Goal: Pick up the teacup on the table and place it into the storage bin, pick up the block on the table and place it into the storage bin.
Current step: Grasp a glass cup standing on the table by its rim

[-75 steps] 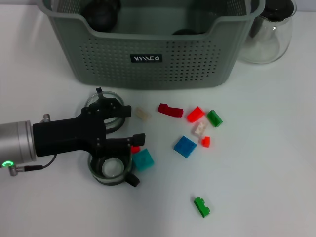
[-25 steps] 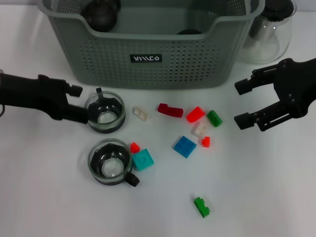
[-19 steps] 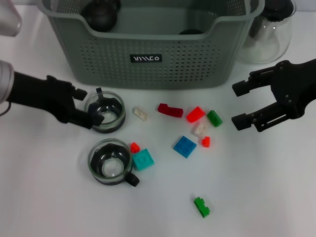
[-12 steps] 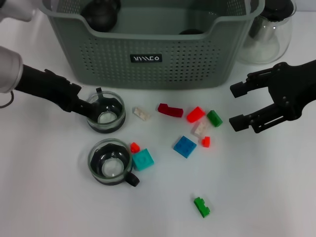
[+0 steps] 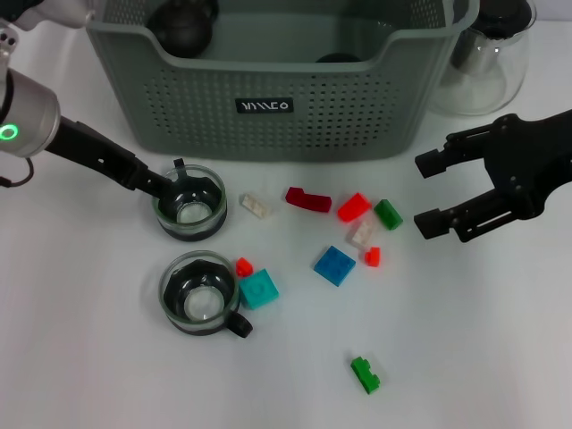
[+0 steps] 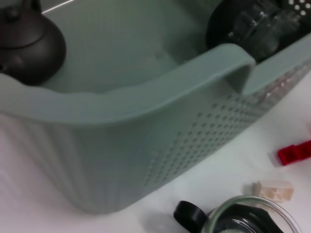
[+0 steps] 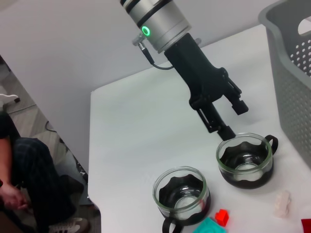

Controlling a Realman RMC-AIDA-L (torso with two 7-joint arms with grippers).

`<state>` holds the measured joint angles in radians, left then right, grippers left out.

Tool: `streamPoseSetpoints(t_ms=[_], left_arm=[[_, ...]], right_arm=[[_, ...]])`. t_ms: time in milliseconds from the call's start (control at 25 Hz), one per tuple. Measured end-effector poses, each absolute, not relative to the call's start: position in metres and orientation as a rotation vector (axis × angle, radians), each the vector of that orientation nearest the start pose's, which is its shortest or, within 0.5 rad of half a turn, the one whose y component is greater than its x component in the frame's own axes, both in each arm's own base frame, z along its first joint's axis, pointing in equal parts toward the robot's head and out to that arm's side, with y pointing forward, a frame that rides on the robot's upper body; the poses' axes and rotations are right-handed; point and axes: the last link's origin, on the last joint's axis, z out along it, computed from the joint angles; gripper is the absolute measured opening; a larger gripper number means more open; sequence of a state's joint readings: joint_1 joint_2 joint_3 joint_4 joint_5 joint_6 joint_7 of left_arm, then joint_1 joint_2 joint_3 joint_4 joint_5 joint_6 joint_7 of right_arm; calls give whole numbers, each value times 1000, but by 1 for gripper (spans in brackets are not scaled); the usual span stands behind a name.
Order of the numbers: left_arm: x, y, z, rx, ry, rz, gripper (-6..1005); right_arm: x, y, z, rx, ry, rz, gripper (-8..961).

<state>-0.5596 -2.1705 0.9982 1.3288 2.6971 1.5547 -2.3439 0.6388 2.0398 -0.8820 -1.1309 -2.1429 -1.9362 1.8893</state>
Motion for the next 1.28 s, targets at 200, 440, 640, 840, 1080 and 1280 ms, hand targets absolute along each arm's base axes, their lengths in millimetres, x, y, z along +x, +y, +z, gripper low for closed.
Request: streamPoseSetpoints(t_ms=[200, 440, 640, 840, 1080, 1280], left_arm=[[-230, 359, 24, -2439, -1091, 332, 869], [-230, 362, 10, -2438, -1103, 348, 868], [-232, 365, 0, -2433, -1115, 354, 856], [-235, 365, -8, -2437, -1119, 368, 793], [-240, 367, -15, -2428, -1122, 372, 634], [-242, 368, -16, -2408, -1125, 379, 618]], right_arm=[[180, 332, 49, -3143, 563, 274, 932], [180, 332, 49, -3144, 539, 274, 932], [180, 332, 48, -3140, 531, 280, 932], [182, 331, 46, -3143, 538, 281, 931], [182, 331, 46, -3143, 543, 284, 931], [182, 332, 46, -3143, 540, 284, 931]])
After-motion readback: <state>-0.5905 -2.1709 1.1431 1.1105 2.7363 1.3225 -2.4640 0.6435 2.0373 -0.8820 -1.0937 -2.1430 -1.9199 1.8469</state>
